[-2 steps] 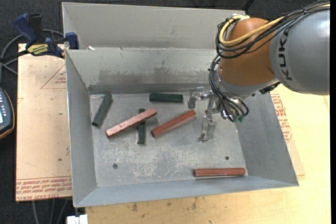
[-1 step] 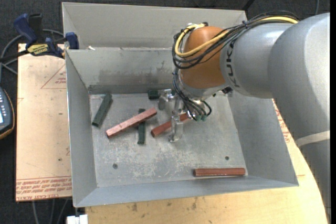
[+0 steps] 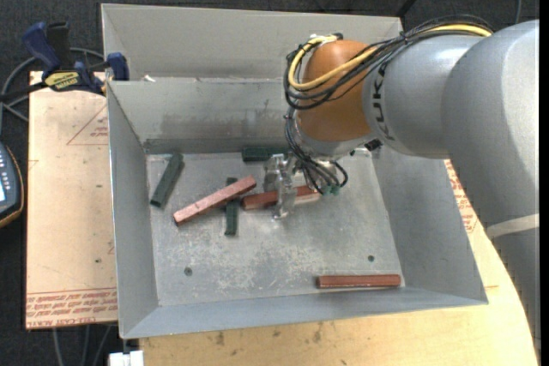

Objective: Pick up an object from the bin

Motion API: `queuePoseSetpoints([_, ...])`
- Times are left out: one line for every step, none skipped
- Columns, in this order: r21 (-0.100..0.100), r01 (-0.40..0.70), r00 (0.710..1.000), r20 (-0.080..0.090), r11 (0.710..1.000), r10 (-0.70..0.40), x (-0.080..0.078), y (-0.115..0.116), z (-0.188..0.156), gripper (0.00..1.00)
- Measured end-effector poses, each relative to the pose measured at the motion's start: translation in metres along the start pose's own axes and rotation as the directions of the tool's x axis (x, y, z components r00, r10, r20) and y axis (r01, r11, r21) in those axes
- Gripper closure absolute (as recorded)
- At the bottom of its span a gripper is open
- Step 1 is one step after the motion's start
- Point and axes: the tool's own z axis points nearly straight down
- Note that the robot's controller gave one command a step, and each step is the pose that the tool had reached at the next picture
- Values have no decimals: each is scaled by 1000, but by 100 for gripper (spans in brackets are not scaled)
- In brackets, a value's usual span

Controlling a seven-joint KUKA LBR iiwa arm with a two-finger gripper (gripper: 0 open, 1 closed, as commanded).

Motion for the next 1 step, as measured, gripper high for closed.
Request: queuePoseSetpoints([0,-176,984,9,984,176,2,-20,-224,100])
